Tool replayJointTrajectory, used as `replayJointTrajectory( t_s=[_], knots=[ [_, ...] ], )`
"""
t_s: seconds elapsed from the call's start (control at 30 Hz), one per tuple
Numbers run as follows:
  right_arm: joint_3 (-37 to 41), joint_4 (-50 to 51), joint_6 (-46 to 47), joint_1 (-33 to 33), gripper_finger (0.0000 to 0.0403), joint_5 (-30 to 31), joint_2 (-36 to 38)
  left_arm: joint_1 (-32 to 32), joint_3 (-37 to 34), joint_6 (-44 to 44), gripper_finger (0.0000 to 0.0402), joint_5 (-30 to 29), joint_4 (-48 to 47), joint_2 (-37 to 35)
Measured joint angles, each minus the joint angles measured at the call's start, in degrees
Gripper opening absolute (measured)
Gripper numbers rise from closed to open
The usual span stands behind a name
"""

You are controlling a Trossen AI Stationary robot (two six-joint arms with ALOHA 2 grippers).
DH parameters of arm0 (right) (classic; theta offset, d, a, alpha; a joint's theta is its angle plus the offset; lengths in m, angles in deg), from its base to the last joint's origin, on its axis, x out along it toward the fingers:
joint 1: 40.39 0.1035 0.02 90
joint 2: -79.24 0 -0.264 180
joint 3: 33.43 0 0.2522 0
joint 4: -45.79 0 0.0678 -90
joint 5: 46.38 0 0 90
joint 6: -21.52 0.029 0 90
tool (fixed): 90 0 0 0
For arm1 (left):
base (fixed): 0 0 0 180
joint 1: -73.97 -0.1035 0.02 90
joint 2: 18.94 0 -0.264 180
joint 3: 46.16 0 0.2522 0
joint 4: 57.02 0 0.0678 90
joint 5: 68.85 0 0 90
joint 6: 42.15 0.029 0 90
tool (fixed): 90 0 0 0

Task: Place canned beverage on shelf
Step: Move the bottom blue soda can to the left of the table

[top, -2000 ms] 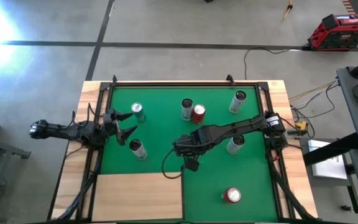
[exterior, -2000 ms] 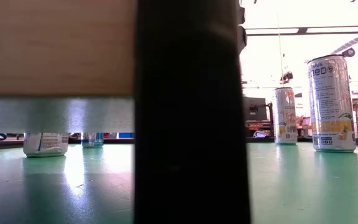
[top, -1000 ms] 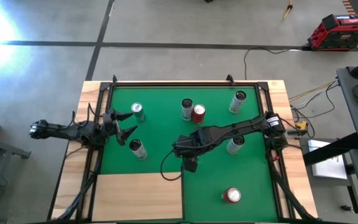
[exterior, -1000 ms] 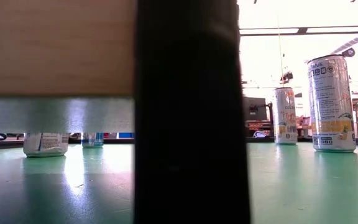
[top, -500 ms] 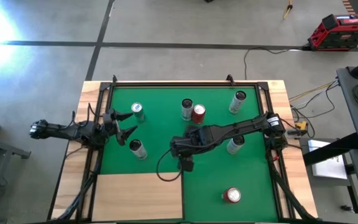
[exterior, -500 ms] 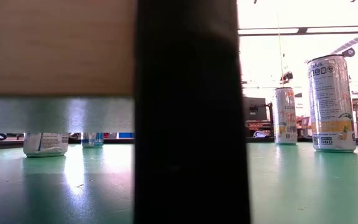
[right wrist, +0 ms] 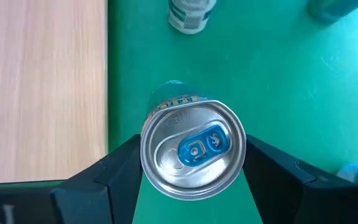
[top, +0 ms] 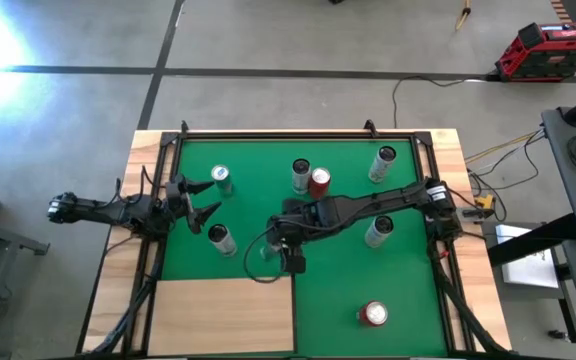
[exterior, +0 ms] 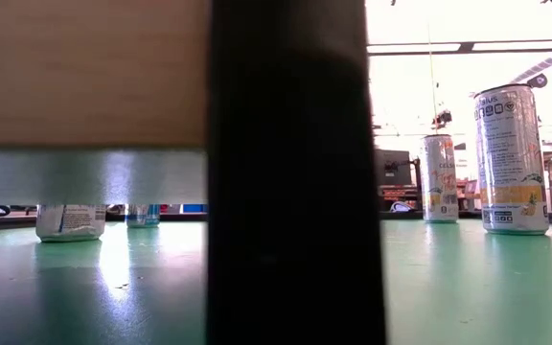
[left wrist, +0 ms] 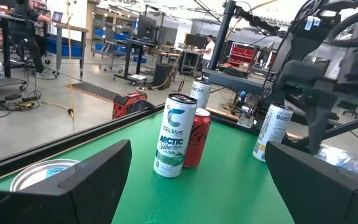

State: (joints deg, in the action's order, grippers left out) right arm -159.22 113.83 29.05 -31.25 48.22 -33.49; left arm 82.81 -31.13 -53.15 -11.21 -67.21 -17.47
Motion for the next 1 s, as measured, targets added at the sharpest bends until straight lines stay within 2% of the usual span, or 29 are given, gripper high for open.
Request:
replayJointTrajectory(
  t_s=[0.3, 0.6, 1.0],
  knots=[
    [-6.9, 1.4, -1.5, -3.7, 0.0237, -5.3, -5.8, 0.0, 0.0, 0.0, 0.0355, 0.0, 0.1, 0.0],
    [-23.1, 10.5, -6.8, -4.2, 0.0244, -4.3, -15.5, 0.0, 0.0, 0.0, 0.0355, 0.0, 0.1, 0.0],
    [-22.6, 10.2, -7.5, -5.6, 0.0246, -3.3, -15.9, 0.0, 0.0, 0.0, 0.0355, -0.1, 0.2, 0.3]
  ],
)
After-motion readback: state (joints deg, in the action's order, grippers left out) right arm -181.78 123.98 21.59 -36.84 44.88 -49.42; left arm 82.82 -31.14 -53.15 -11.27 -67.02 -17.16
